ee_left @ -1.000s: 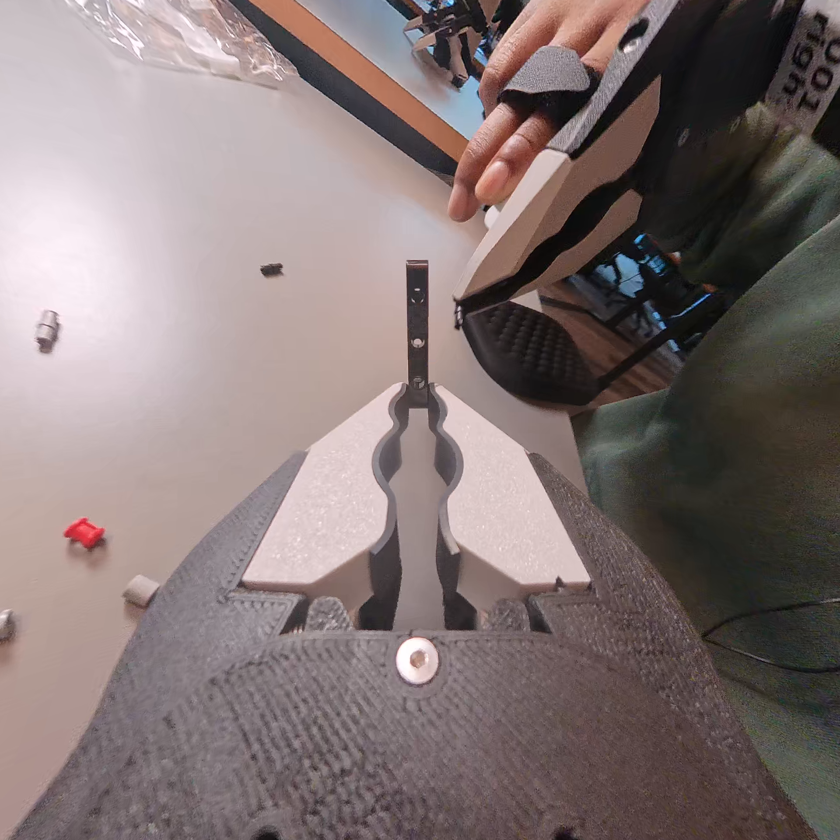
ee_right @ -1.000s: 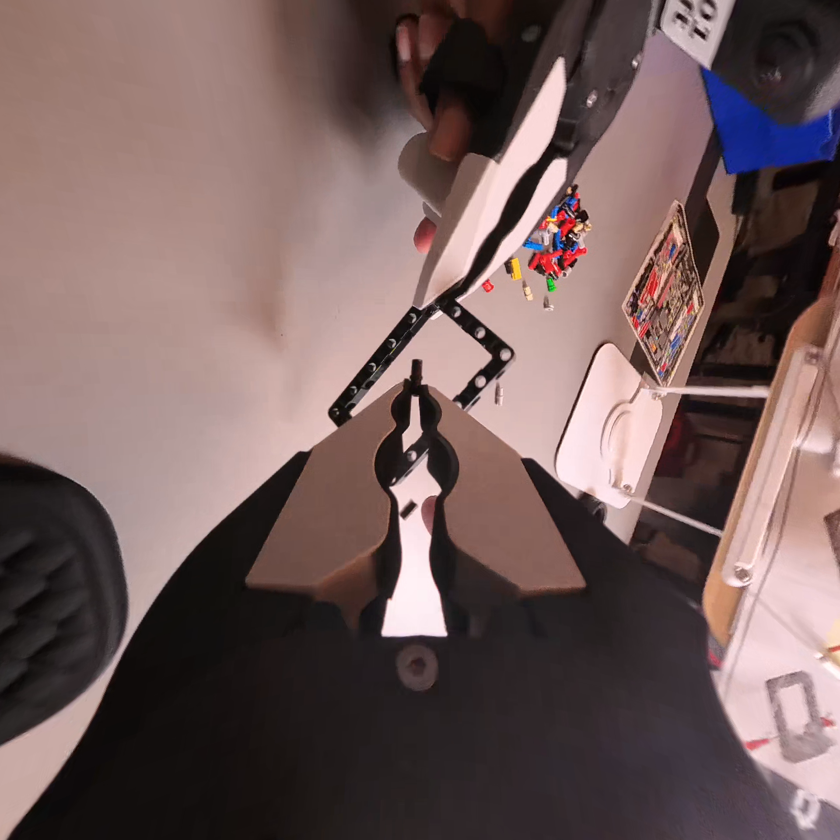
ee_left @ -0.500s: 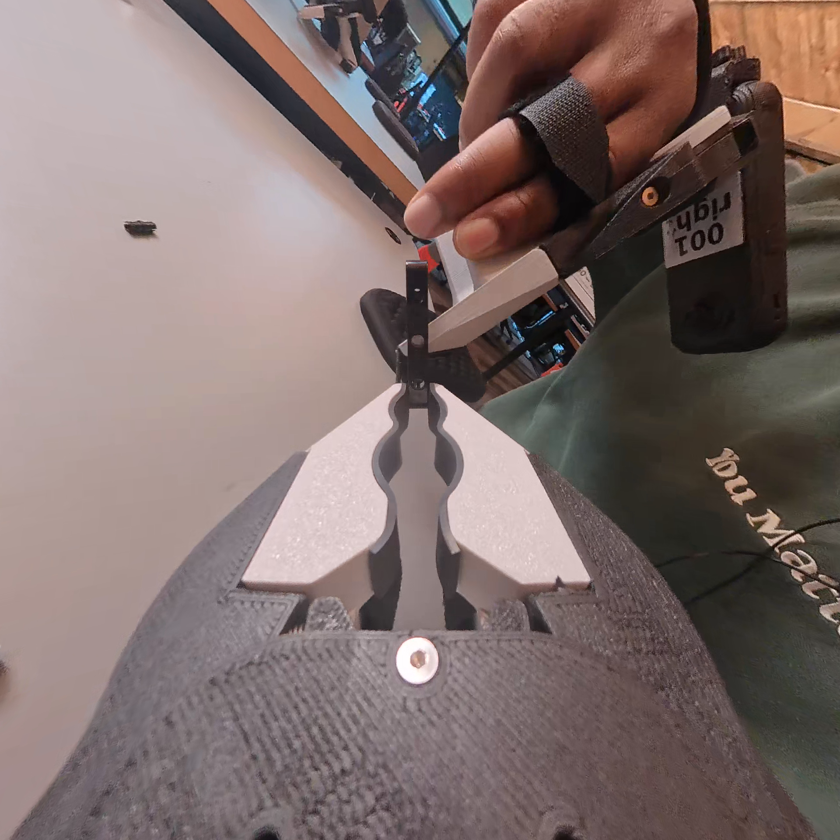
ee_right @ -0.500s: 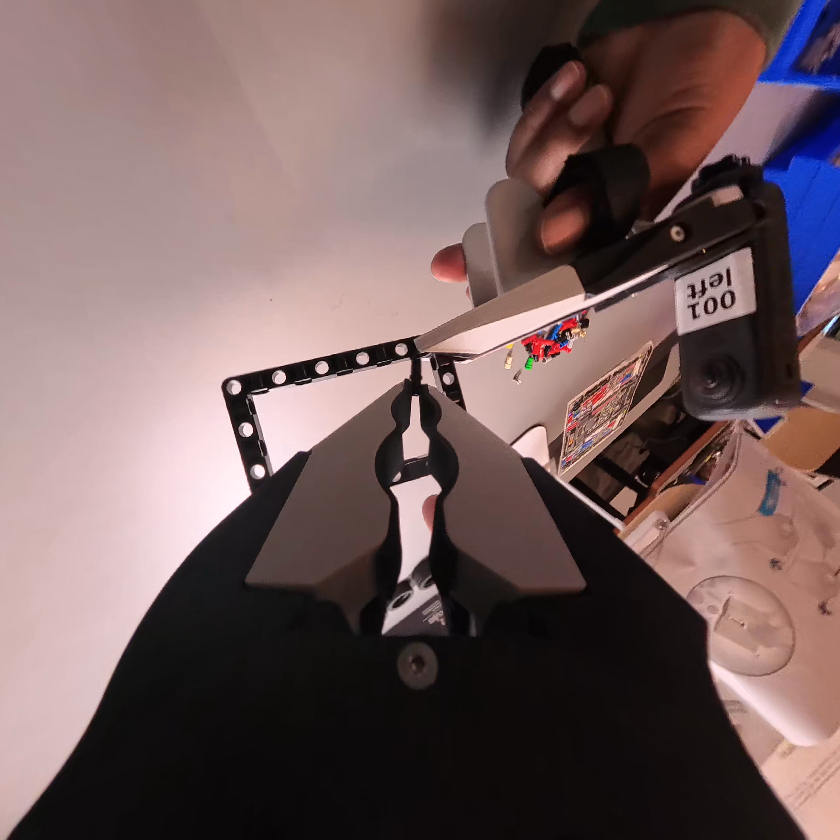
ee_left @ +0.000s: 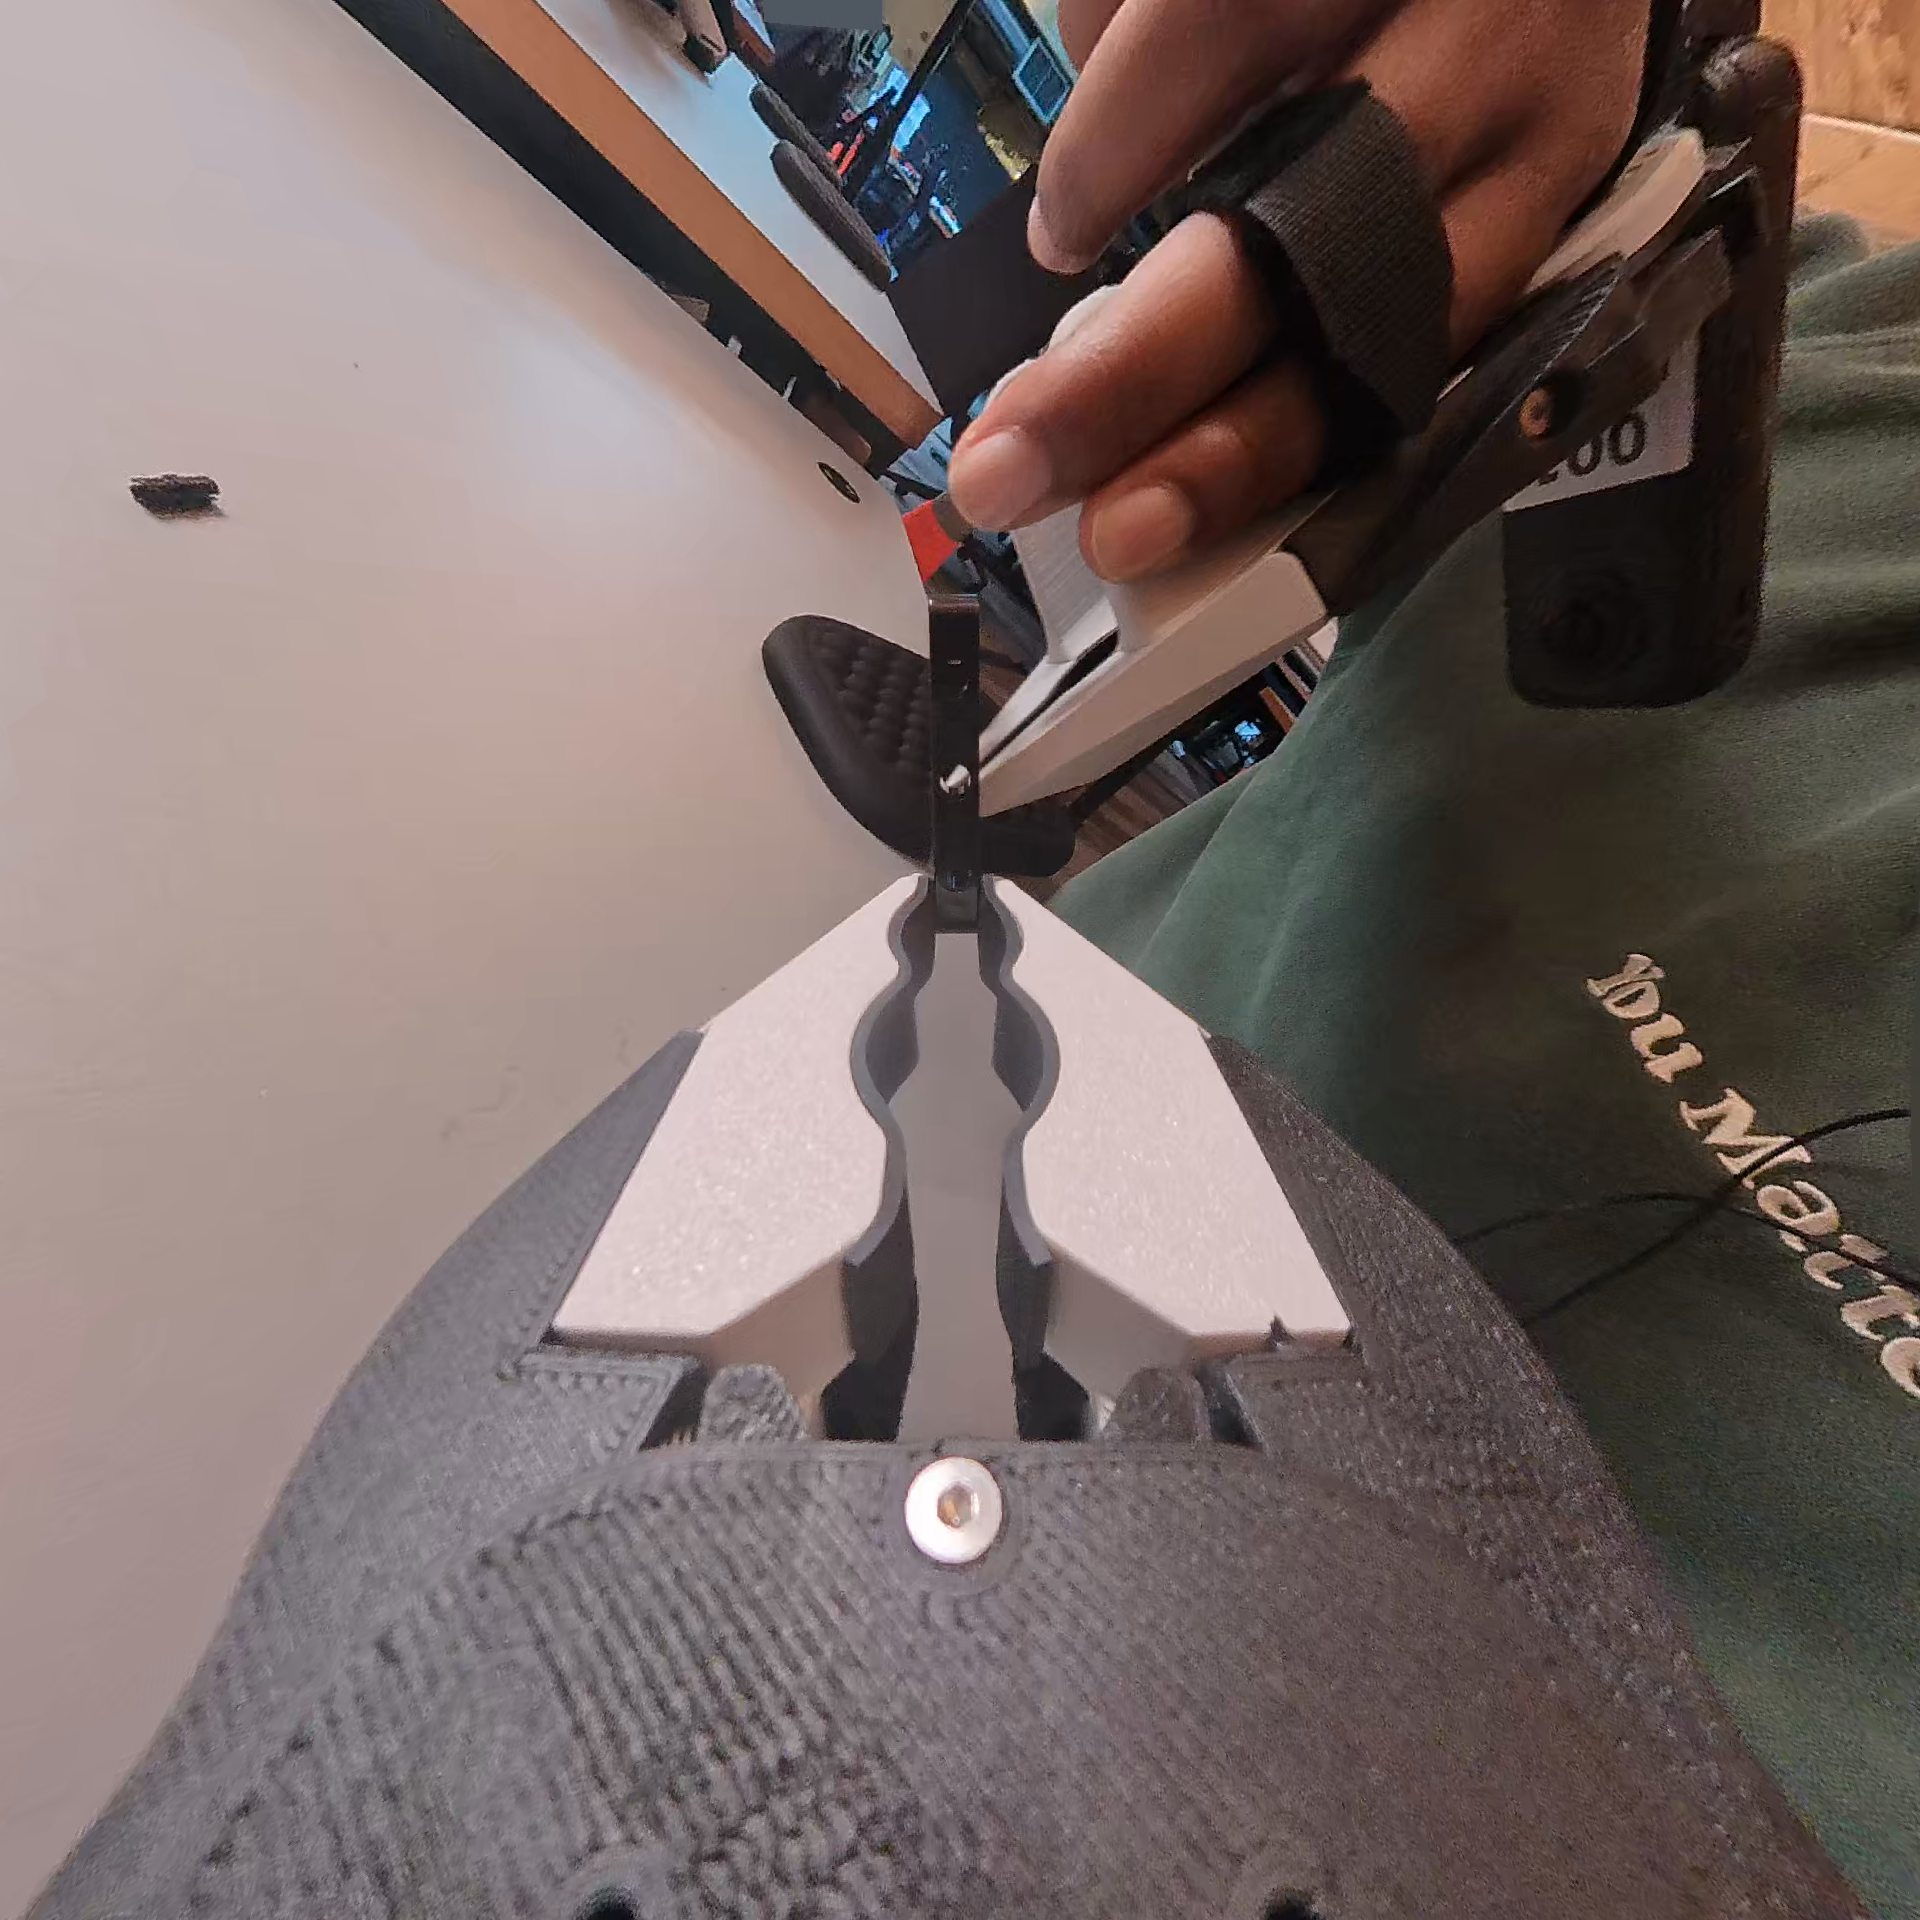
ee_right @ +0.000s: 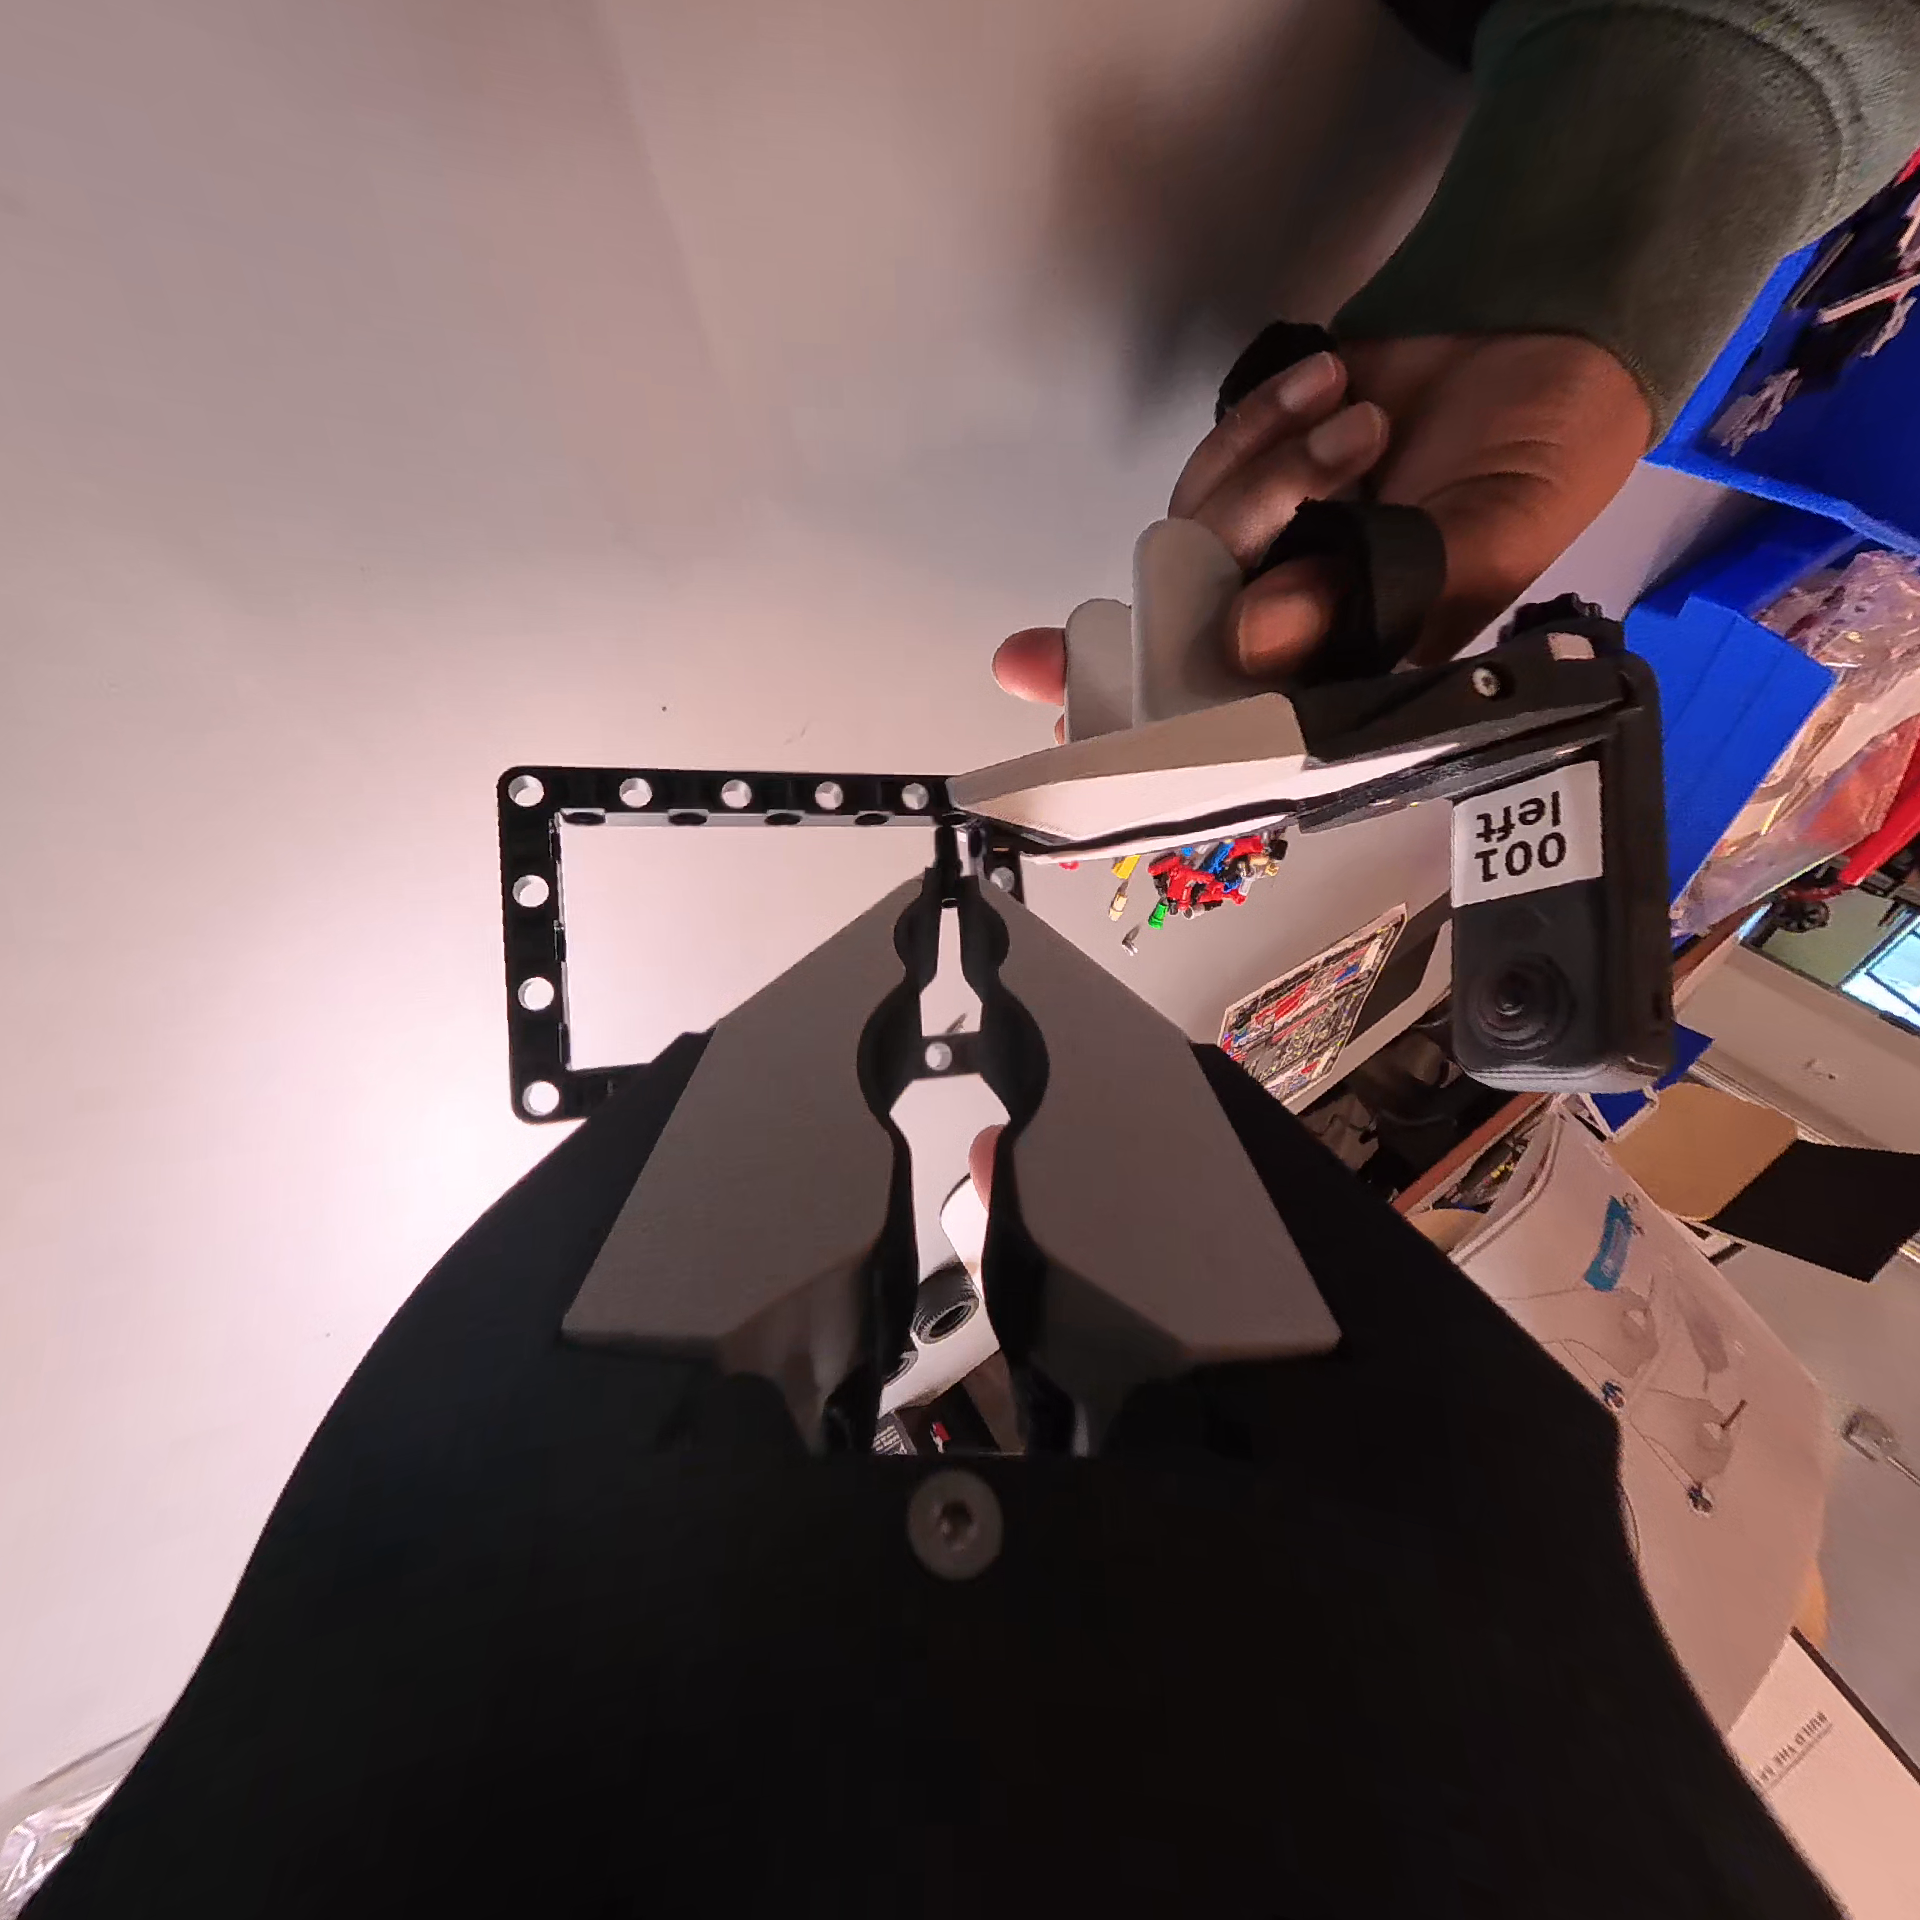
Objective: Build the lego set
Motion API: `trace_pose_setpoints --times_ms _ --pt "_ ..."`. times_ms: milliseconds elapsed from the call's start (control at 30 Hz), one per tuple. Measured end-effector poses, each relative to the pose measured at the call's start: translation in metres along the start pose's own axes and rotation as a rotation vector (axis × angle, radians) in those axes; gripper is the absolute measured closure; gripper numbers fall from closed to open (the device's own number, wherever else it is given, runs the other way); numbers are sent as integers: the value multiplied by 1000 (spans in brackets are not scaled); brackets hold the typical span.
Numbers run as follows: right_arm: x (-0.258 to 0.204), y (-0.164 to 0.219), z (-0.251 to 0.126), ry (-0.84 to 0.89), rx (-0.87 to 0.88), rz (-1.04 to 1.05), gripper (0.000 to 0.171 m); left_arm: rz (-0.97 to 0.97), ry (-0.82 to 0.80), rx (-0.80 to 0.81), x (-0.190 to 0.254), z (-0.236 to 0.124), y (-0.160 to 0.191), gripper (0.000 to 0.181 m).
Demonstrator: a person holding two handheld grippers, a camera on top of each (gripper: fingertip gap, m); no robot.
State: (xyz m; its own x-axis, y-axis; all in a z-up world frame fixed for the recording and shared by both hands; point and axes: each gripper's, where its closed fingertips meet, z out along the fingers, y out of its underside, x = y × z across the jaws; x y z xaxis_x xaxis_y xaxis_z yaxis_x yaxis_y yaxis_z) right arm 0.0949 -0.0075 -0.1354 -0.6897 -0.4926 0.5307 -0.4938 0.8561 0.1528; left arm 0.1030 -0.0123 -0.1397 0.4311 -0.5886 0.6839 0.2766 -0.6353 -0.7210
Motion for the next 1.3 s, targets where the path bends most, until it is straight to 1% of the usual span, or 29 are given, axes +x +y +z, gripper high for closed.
trace_pose_setpoints --times_ms 233,500,633,700,1100,1300 --pt "1 -5 -2 -1 20 -6 170 52 -8 -12 2 0 1 176" --pt "4 -15 -8 5 87 -18 170 128 37 -30 12 1 4 176" --pt "5 -13 -10 32 76 -13 170 152 62 -18 18 1 3 176" --pt "3 -13 -10 29 68 -18 170 169 32 -24 15 3 3 176" --pt "1 -19 -11 -6 73 -100 170 179 16 -63 14 4 8 176" --pt "3 -18 -9 -7 75 -95 170 195 7 -62 15 2 7 176"
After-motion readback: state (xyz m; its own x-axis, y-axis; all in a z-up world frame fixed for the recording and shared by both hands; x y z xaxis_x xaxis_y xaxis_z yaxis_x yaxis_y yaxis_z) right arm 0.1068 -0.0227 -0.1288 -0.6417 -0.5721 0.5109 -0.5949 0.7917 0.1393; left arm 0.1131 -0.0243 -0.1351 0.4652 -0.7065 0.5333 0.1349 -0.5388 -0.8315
